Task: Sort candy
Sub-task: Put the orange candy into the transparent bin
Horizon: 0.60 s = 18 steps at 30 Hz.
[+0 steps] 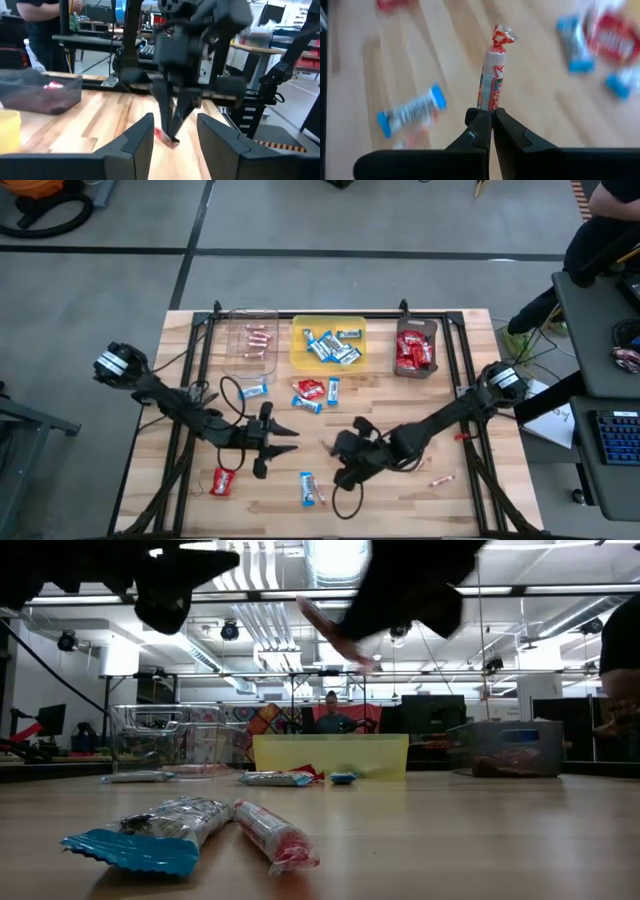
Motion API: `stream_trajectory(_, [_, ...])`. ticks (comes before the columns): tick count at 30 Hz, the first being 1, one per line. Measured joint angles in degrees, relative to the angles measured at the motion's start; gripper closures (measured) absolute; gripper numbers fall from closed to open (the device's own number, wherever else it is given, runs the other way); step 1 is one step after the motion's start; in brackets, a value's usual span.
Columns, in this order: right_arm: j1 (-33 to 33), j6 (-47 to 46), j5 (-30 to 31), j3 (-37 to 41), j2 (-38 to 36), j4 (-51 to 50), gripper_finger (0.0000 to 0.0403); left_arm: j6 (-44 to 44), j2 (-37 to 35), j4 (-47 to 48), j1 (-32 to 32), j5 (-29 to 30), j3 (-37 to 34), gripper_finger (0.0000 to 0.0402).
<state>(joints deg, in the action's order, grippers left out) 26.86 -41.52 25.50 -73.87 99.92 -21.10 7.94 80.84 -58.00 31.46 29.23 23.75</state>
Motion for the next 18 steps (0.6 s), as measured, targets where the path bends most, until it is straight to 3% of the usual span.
stream_trajectory(4, [-0.7, 10.4, 4.5, 0.0, 0.0, 9.8, 0.0394, 3.5, 3.6, -1.1, 0.0, 0.1, 0.0, 0.0256])
stream_trajectory(11, [-1.0, 24.6, 4.4, 0.0, 0.0, 24.9, 0.0394, 5.4, 8.2, -8.9, 0.0, 0.2, 0.0, 0.0253])
stream_trajectory(18, [-1.5, 28.2, 4.1, 0.0, 0.0, 26.4, 0.0394, 1.4, 12.5, -18.8, 0.0, -1.7, 1.0, 0.0253])
